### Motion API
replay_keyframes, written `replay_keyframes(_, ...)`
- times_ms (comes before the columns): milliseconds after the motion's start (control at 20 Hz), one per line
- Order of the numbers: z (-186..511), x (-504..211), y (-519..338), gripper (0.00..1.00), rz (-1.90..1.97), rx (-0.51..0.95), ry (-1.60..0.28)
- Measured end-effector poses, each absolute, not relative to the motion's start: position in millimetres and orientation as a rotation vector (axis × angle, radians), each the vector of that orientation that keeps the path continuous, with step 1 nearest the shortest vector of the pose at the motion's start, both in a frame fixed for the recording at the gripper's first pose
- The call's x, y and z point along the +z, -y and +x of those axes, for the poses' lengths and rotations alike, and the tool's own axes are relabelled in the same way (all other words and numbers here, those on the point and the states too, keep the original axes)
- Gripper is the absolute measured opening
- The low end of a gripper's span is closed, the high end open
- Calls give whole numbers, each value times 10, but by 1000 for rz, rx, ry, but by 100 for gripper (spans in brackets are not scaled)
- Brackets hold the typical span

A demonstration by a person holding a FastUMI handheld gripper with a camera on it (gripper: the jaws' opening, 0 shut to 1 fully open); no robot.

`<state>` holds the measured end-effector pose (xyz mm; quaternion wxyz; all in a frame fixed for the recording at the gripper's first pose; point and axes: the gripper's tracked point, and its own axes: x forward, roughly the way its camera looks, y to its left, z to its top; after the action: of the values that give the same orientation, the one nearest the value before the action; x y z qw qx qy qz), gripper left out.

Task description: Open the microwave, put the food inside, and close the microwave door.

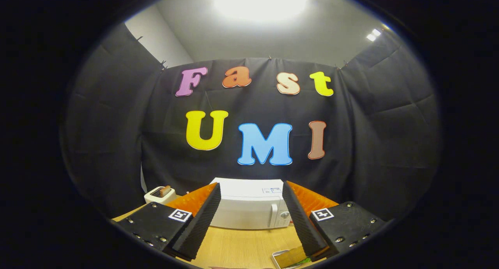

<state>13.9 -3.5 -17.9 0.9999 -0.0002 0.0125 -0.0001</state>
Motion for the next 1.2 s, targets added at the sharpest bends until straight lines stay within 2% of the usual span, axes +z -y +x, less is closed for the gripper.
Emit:
replay_keyframes(450, 436, -529, 143, 96, 6, -13, -35)
replay_keyframes(750, 1008, -1048, 358, 96, 85, 11, -49)
replay_keyframes(1200, 1906, -1899, 787, 96, 13, -70, -73)
